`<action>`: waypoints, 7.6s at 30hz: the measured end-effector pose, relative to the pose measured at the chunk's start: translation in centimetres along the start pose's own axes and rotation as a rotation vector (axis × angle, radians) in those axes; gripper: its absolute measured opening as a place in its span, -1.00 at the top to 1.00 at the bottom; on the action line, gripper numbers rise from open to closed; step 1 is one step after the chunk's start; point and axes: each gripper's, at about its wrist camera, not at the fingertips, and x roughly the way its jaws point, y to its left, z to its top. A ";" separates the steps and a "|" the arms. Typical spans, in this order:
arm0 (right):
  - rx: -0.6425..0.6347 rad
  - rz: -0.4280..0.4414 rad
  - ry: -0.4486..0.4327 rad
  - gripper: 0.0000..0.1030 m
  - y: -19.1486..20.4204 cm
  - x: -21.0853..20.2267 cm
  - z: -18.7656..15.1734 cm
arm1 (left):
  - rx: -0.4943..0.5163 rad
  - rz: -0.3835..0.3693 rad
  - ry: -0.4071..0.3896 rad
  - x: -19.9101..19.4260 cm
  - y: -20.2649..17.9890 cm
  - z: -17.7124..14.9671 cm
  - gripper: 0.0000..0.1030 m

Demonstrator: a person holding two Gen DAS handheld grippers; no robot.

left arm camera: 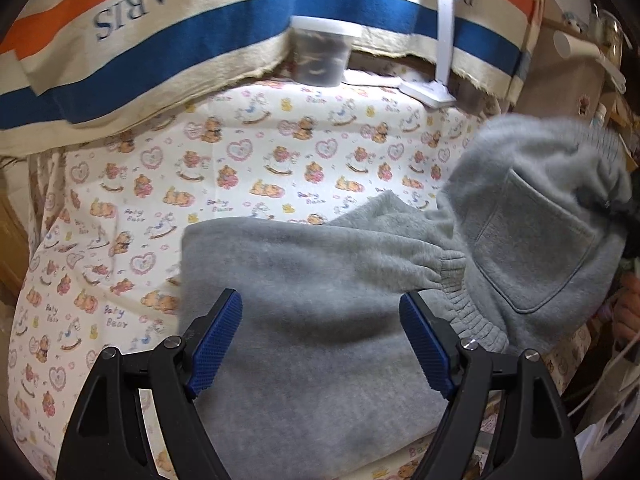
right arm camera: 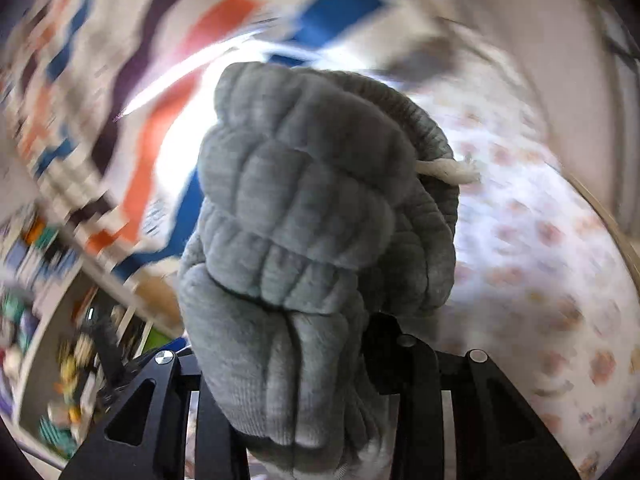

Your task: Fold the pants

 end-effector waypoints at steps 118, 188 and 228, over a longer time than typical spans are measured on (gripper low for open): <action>-0.391 -0.034 0.285 0.14 11.3 10.1 -1.1 | 0.059 0.046 0.124 0.9 -4.5 4.0 0.38; -0.253 0.205 0.370 -0.04 12.2 13.9 1.8 | -0.254 -0.120 0.074 -3.7 9.4 4.7 -0.10; -0.148 0.226 0.587 -0.09 24.6 34.6 0.2 | -0.391 0.151 0.089 -2.0 28.1 7.2 -0.03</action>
